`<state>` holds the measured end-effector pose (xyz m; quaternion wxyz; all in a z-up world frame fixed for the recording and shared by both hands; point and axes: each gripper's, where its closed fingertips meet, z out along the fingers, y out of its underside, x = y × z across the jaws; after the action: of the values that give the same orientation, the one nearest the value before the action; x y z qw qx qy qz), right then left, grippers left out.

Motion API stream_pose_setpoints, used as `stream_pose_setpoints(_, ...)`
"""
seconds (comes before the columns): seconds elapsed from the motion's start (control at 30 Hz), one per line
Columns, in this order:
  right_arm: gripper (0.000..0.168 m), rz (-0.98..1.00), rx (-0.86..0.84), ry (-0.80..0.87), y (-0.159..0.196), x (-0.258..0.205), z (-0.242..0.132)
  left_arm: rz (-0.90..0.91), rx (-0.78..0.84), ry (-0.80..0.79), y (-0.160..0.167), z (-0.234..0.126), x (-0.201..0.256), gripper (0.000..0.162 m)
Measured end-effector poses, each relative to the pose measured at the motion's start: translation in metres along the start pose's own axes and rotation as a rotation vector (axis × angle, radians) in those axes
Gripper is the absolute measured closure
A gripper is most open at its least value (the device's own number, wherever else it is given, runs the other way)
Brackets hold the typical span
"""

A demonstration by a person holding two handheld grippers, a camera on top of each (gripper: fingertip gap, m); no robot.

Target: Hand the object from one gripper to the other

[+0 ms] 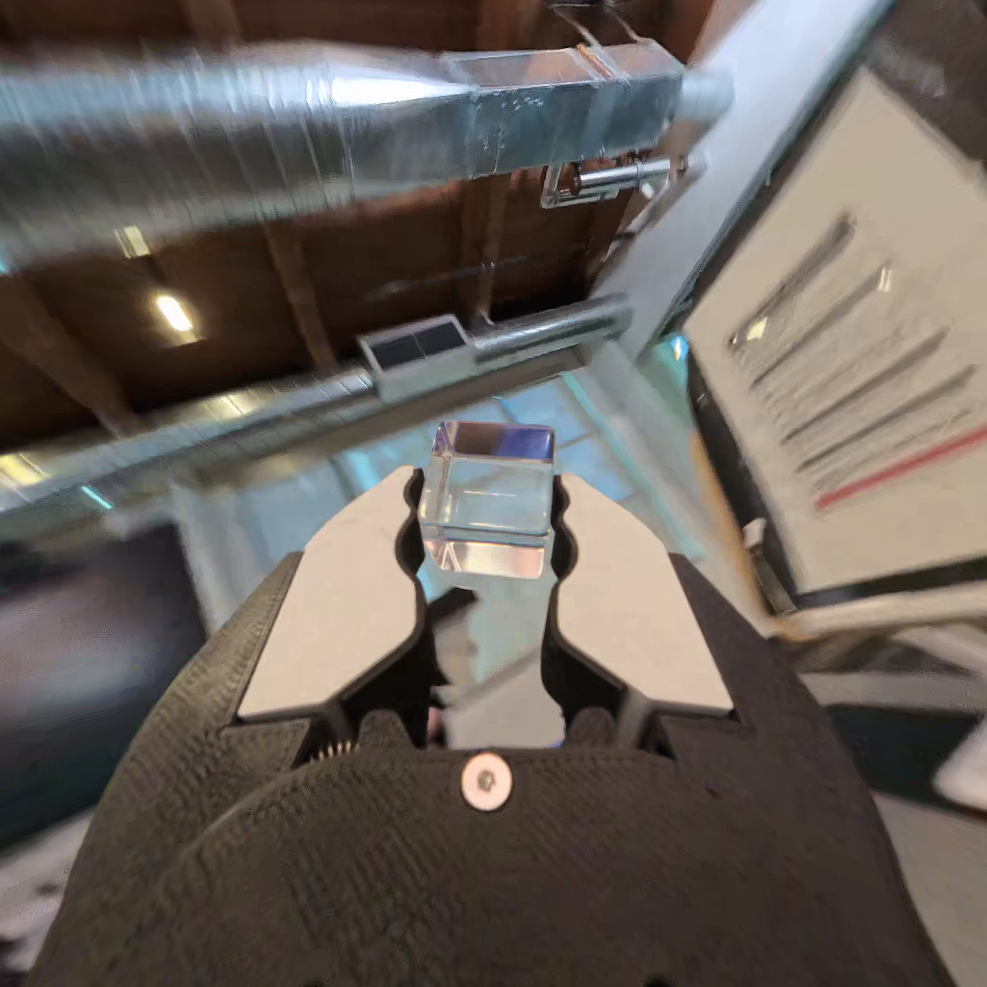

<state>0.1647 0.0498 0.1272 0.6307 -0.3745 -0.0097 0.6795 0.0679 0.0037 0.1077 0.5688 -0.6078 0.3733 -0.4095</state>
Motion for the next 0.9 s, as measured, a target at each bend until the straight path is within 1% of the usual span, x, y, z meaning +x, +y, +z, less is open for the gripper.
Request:
stream_pose_setpoints(0.03,0.123,0.149,0.023,-0.017,0.001,0.005,-0.001,0.062,-0.014,-0.042,0.001,0.003,-0.002,0.076)
stream_pose_setpoints(0.07,0.123,0.26,0.041,-0.037,0.003,0.009,-0.001,0.125,-0.019,-0.084,0.001,0.005,-0.003,0.074)
stream_pose_setpoints(0.13,0.123,0.414,0.076,-0.072,0.008,0.011,-0.001,0.249,0.012,-0.183,-0.007,0.009,-0.006,0.074)
stream_pose_setpoints(0.2,0.123,0.616,0.081,-0.126,0.019,0.008,0.003,0.378,0.094,-0.269,-0.02,0.01,-0.003,0.083)
stream_pose_setpoints(0.27,0.123,0.852,0.076,-0.215,0.033,0.0,0.007,0.512,0.13,-0.34,-0.024,0.013,0.002,0.087)
stream_pose_setpoints(0.33,0.123,0.978,0.085,-0.278,0.045,-0.01,0.01,0.616,0.104,-0.387,-0.021,0.018,0.005,0.092)
stream_pose_setpoints(0.37,0.123,1.005,0.066,-0.287,0.054,-0.014,0.012,0.636,0.062,-0.393,-0.016,0.022,0.005,0.09)
stream_pose_setpoints(0.43,0.123,1.022,0.015,-0.287,0.072,-0.023,0.015,0.658,-0.021,-0.397,-0.004,0.029,0.003,0.082)
stream_pose_setpoints(0.47,0.123,1.018,0.008,-0.277,0.077,-0.024,0.015,0.658,-0.038,-0.373,-0.001,0.031,0.006,0.08)
stream_pose_setpoints(0.5,0.123,1.018,0.009,-0.271,0.079,-0.023,0.014,0.658,-0.054,-0.369,0.001,0.031,0.006,0.08)
stream_pose_setpoints(0.6,0.123,0.972,-0.02,-0.255,0.084,-0.022,0.014,0.702,-0.117,-0.374,0.009,0.031,0.005,0.087)
stream_pose_setpoints(0.7,0.123,0.803,-0.085,-0.265,0.089,-0.029,0.015,0.728,-0.19,-0.39,0.018,0.032,0.0,0.096)
stream_pose_setpoints(0.77,0.123,0.713,-0.099,-0.292,0.086,-0.034,0.015,0.752,-0.167,-0.387,0.015,0.033,0.004,0.104)
stream_pose_setpoints(0.8,0.123,0.684,-0.102,-0.297,0.084,-0.036,0.015,0.774,-0.144,-0.392,0.011,0.032,0.006,0.112)
stream_pose_setpoints(0.9,0.124,0.637,-0.14,-0.299,0.082,-0.044,0.019,0.782,-0.096,-0.399,0.002,0.03,0.009,0.113)
